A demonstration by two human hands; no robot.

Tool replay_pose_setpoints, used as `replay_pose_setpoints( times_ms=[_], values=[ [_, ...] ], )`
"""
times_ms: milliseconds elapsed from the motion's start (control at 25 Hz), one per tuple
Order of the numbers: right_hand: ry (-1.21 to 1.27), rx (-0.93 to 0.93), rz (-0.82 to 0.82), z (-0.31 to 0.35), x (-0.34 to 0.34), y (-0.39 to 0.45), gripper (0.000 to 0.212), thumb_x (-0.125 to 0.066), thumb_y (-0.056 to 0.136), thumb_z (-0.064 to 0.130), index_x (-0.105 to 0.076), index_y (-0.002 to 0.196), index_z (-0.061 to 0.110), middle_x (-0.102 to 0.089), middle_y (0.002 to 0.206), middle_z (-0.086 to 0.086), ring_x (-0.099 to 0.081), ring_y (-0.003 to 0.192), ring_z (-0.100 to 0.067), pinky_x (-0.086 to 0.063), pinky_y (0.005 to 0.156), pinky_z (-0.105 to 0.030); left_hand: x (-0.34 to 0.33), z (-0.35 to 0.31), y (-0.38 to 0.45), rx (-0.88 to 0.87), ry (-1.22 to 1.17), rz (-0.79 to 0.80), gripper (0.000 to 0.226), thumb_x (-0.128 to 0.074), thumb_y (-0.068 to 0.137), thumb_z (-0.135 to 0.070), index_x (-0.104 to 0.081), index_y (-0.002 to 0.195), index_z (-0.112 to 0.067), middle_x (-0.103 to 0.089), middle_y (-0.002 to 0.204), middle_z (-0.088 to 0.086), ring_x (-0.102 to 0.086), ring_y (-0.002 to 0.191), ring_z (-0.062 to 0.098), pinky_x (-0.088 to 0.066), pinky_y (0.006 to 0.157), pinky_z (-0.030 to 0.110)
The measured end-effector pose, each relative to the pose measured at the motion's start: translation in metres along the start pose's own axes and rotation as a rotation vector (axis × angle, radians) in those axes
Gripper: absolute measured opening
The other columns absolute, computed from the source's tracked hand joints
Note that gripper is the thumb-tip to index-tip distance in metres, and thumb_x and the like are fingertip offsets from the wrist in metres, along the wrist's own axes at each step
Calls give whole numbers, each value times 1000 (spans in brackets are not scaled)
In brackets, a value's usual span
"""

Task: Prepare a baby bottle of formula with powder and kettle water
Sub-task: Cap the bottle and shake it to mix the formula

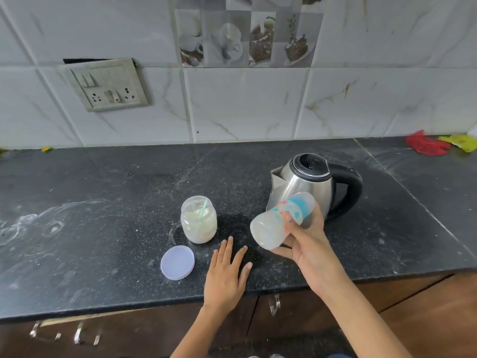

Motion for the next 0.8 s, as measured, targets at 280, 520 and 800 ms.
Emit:
replay_pose_setpoints(
  times_ms=[280,520,800],
  values=[
    [-98,62,-23,13,-1,2,94,-78,66,6,-33,141,41,-72,111,-2,-72,100,-29,-61,66,-49,1,3,0,-18,-1,-12,47,-29,97,-48,-32,141,-30,-26,154,6,-25,142,25,-27,114,42],
    [-256,5,93,-3,-19,-9,98,-83,59,3,-37,134,47,-69,114,-8,-71,102,-26,-61,69,-50,6,-1,-2,-30,-150,-73,49,-38,91,-40,-35,137,-23,-42,145,13,-34,136,28,-36,107,52],
    [-256,17,149,1,-25,-11,96,-81,62,-1,-36,133,47,-72,107,-3,-72,100,-28,-61,67,-45,13,0,-6,27,-296,-141,51,-52,88,-32,-35,135,-26,-47,141,11,-43,131,30,-38,106,49]
  ],
)
Point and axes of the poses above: each hand's wrist, its own y-axis towards the middle knuckle, its own x-axis out of the back of the hand, z = x × y, the point moved 7 cm from there along y, towards the middle knuckle
